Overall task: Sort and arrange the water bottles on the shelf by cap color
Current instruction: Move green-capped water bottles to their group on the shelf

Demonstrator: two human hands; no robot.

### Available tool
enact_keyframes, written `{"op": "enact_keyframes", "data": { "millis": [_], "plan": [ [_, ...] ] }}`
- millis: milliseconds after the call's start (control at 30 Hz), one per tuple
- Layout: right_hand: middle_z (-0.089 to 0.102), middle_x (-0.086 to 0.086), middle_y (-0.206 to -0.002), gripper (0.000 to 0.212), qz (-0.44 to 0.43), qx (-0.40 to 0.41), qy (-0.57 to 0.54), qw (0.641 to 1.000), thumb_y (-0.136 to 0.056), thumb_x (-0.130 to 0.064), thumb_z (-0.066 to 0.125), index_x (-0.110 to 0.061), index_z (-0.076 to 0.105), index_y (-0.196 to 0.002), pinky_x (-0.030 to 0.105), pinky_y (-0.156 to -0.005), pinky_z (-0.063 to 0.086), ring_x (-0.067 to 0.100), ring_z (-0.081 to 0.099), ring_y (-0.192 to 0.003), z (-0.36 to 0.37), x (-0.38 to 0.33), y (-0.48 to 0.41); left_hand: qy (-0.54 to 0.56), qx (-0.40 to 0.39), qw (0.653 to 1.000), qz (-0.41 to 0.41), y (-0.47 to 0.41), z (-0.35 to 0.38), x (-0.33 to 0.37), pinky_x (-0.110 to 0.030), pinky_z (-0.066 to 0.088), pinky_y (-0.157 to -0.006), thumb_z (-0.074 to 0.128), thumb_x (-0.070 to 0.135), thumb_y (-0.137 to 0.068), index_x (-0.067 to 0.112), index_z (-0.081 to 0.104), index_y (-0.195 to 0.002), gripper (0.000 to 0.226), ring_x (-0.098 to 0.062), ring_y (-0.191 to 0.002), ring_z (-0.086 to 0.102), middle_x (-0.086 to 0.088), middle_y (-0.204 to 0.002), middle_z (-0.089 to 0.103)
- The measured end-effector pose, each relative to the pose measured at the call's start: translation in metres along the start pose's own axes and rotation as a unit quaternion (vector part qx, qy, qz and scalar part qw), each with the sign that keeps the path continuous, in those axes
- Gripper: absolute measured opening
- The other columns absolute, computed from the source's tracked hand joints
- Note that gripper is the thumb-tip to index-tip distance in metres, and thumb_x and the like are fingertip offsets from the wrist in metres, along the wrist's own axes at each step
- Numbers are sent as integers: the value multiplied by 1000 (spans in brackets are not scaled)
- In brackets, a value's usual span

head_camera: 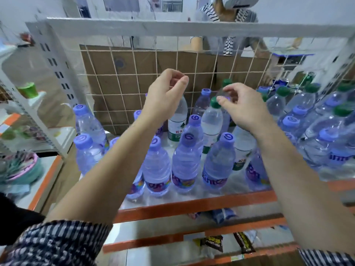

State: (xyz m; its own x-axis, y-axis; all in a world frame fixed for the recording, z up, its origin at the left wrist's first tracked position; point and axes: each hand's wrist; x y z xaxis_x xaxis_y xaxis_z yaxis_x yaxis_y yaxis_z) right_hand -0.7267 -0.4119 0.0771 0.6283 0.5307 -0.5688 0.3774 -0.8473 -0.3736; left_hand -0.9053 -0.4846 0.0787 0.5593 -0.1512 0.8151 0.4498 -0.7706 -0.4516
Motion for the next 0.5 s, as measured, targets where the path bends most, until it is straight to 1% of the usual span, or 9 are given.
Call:
{"op": "enact_keyframes", "data": {
  "millis": [67,100,167,200,233,300,333,400,500],
  "plan": [
    [62,15,-123,48,6,-89,80,993,-91,-38,65,-7,57,-127,34,-91,41,32,55,-116,2,5,-18,-10,-1,999,-49,-17,16,-3,-14,41,-66,55,35,-96,20,62,-108,20,0,-78,55,14,-86,60],
    [62,17,-120,48,-1,-125,108,986,-91,-39,65,-5,57,-124,34,-86,41,34,55,-115,3,6,-26,-17,-1,997,-72,-24,23,-5,-17,44,-70,56,37,-96,19,61,-110,24,-5,-85,58,11,-93,62],
    [64,18,-106,43,-25,-173,144,974,-90,-40,65,-2,61,-110,32,-74,41,35,59,-106,7,7,-38,-46,0,993,-106,-37,34,-9,-29,50,-84,56,40,-94,17,58,-117,32,-15,-99,61,1,-109,63],
    [65,17,-100,40,-37,-185,149,971,-90,-38,65,-1,62,-104,32,-71,40,34,60,-101,8,9,-42,-68,5,990,-119,-42,39,-12,-34,50,-91,56,41,-94,16,56,-121,37,-18,-105,60,-2,-116,62],
    [65,16,-99,38,-46,-189,144,970,-91,-36,65,-1,62,-103,32,-70,41,34,61,-99,10,11,-44,-86,13,987,-132,-46,42,-14,-38,49,-95,57,41,-93,14,54,-125,42,-21,-109,59,-5,-122,59],
    [65,15,-105,37,-46,-190,118,974,-93,-34,63,-2,58,-111,33,-71,42,33,60,-98,12,14,-43,-98,27,982,-160,-52,47,-19,-43,48,-99,58,41,-91,11,50,-129,49,-24,-114,57,-9,-129,55],
    [63,15,-107,39,-43,-193,106,975,-94,-34,62,-3,53,-116,33,-70,40,34,60,-99,14,16,-41,-102,29,979,-175,-53,49,-22,-44,48,-100,59,41,-91,9,48,-131,53,-26,-116,56,-10,-132,53],
    [58,15,-103,43,-43,-200,84,975,-96,-35,58,-5,45,-124,32,-68,35,32,57,-92,17,20,-37,-119,23,970,-210,-55,53,-28,-43,49,-99,62,41,-89,7,43,-135,60,-27,-118,55,-12,-135,52],
    [55,10,-94,40,-41,-194,62,978,-97,-34,56,-6,44,-122,32,-65,35,25,52,-80,18,25,-36,-139,16,959,-248,-57,58,-37,-40,50,-97,67,41,-87,8,43,-135,63,-26,-113,59,-10,-127,58]
  ]
}}
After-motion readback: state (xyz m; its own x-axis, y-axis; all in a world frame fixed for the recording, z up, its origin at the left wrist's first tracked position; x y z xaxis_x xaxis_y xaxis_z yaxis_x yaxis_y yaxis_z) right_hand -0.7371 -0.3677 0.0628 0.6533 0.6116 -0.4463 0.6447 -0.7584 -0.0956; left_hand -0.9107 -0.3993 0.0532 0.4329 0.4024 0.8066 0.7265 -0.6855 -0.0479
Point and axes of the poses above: each hand's wrist, its own y-axis away from the middle knuckle, its own z-axis out of the palm, x = y × z
